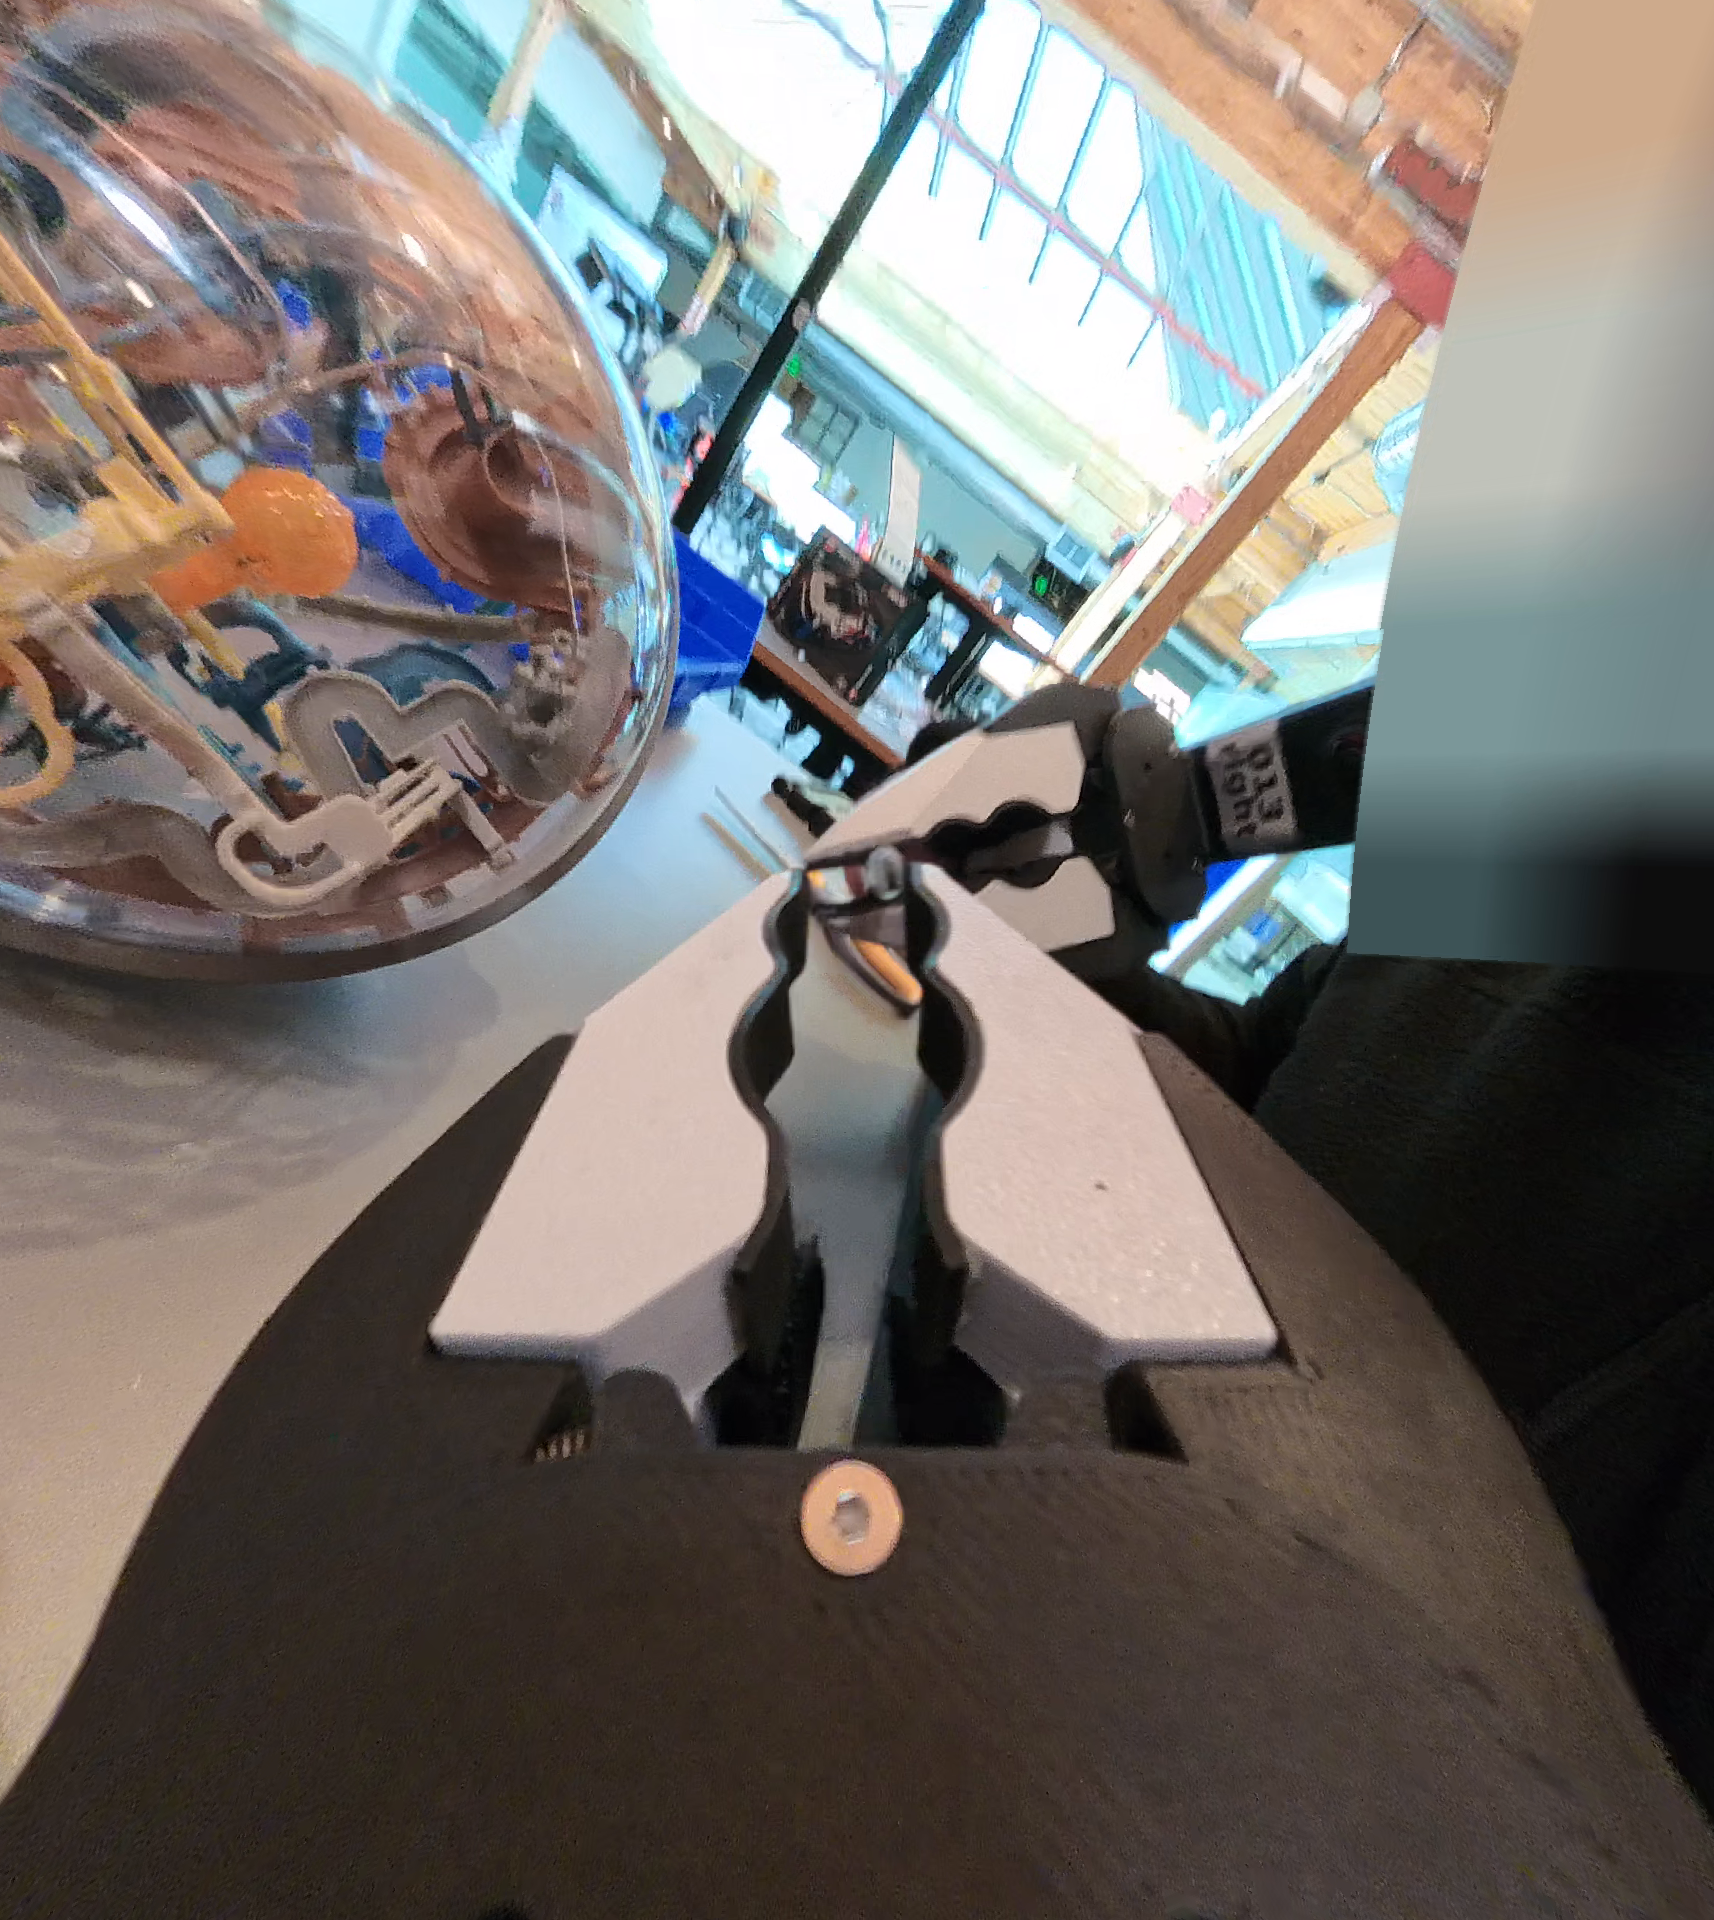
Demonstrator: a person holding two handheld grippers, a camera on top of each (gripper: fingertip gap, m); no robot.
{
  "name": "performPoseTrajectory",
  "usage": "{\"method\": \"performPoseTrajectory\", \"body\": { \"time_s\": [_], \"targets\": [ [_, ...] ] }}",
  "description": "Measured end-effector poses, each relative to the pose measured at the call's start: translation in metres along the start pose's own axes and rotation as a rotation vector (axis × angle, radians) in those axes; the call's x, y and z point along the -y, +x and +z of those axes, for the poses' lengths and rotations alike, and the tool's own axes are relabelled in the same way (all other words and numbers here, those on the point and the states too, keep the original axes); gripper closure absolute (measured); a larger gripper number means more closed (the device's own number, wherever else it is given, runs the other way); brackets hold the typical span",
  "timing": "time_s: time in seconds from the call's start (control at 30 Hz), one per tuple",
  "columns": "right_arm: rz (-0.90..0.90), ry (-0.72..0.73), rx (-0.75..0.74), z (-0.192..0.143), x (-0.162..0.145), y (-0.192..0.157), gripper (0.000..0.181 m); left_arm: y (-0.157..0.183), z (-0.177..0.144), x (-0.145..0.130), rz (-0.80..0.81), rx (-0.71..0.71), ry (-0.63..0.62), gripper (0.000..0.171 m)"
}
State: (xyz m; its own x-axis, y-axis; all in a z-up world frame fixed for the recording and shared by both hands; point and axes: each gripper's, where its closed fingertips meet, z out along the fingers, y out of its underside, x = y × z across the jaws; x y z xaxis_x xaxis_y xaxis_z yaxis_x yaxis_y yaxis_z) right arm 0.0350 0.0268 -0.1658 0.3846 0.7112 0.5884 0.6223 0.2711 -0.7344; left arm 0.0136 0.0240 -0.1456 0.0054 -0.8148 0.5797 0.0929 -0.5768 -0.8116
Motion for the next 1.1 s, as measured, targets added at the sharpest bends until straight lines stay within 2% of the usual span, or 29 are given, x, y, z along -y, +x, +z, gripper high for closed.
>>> {"method": "performPoseTrajectory", "body": {
  "time_s": [0.07,0.1,0.27,0.53,0.77,0.9,1.1],
  "targets": [
    [-0.042,0.001,0.004,-0.001,0.003,-0.001,0.176,0.005,0.003,-0.002,0.003,-0.028,-0.021,0.158],
    [-0.057,0.0,0.005,-0.001,0.004,-0.002,0.176,0.009,0.005,-0.004,0.009,-0.051,-0.039,0.165],
    [-0.114,-0.013,0.014,-0.004,0.003,-0.001,0.176,0.009,0.007,-0.005,0.084,-0.018,-0.077,0.169],
    [-0.018,0.044,0.04,-0.006,0.009,-0.002,0.176,0.013,0.005,0.003,0.048,0.02,0.052,0.171],
    [-0.006,0.087,0.089,-0.01,0.016,-0.007,0.175,0.02,-0.001,0.002,-0.014,-0.007,0.032,0.171],
    [-0.006,0.084,0.069,-0.008,0.019,-0.005,0.175,0.018,-0.002,0.006,-0.054,-0.002,0.091,0.171],
    [0.063,0.053,-0.071,-0.002,0.019,0.007,0.175,0.009,0.002,0.025,-0.041,0.072,0.251,0.171]
  ]
}}
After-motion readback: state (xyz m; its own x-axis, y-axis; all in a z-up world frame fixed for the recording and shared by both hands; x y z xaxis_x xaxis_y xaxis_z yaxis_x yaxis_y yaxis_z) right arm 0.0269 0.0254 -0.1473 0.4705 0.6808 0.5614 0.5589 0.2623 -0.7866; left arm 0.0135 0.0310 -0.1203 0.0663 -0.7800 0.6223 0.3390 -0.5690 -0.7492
